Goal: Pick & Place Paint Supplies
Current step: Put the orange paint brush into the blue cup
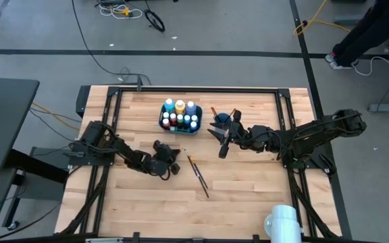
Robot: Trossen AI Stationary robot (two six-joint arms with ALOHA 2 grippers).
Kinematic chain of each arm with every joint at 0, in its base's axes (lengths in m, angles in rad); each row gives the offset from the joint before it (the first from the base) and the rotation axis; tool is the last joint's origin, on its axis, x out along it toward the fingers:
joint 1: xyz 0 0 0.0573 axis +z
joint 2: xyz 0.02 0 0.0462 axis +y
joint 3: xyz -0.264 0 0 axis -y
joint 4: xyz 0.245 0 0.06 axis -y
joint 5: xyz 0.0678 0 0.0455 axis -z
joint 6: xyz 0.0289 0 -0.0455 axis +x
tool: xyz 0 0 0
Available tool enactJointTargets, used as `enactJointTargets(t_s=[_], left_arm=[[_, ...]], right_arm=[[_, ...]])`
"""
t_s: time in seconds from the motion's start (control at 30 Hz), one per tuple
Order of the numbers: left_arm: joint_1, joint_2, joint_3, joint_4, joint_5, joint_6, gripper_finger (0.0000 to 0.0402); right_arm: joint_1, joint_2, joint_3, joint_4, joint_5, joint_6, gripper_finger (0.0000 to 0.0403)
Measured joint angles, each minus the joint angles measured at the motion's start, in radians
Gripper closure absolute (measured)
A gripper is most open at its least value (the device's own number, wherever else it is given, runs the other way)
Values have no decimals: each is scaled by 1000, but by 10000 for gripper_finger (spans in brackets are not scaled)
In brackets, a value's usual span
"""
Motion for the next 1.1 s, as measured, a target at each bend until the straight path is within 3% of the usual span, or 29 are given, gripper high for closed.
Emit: enactJointTargets(t_s=[0.23, 0.43, 0.53, 0.73, 0.97, 1.1], left_arm=[[-24, -56, -10, 1, 12, 66, 392], [-30, -204, -32, 8, 4, 169, 393], [-41, -289, -29, 20, -4, 271, 393], [-67, -439, -29, 90, 28, 485, 393], [-79, -471, -28, 309, 182, 682, 393], [-80, -471, -28, 394, 189, 767, 399]], right_arm=[[0, 0, 0, 0, 0, 0, 284], [0, 0, 0, -7, -10, 0, 284], [-6, 0, 0, -13, -96, 1, 284], [-31, 12, 0, -62, -378, -33, 284], [-37, 110, 31, 19, -391, -49, 284], [-38, 173, 98, 17, -430, -31, 284]])
